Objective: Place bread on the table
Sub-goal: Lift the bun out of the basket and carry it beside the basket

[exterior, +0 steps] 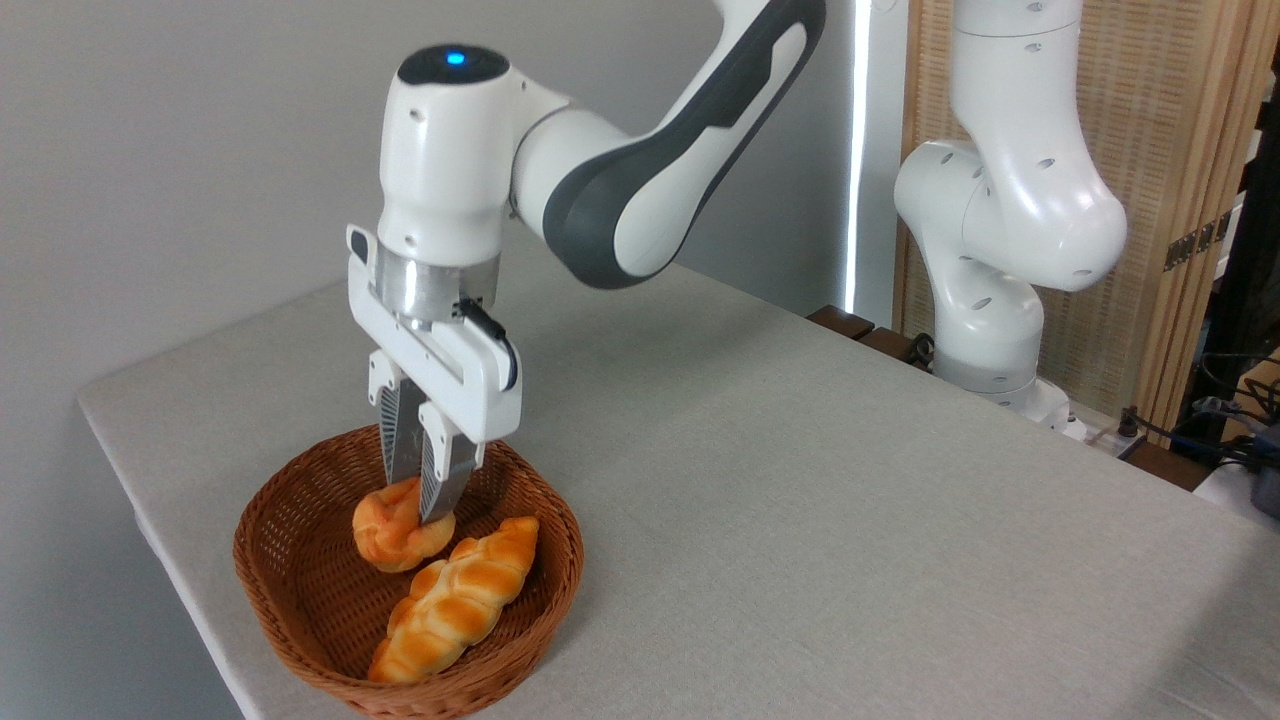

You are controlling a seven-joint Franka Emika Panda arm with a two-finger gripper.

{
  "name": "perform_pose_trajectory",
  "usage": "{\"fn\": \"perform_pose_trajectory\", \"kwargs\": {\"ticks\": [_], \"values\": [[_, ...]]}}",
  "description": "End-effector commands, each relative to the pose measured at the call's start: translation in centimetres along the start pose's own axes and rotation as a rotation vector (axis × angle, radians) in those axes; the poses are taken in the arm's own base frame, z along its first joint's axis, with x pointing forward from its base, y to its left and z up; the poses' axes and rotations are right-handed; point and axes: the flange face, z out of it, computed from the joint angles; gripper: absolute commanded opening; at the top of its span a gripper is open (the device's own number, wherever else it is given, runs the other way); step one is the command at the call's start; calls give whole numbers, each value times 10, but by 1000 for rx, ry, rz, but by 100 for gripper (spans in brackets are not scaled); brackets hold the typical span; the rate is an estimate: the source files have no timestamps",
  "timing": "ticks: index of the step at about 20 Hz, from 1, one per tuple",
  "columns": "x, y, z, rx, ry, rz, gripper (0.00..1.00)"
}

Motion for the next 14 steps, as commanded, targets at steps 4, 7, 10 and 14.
{"fn": "perform_pose_trajectory", "kwargs": {"ticks": [4, 7, 10, 14], "values": [[-16, -4, -71, -2, 20, -26, 48], [-33, 4, -103, -49, -17, 28, 48], [-53, 12, -122, -103, -58, 98, 48], [-79, 30, -122, -132, -72, 152, 50]]}}
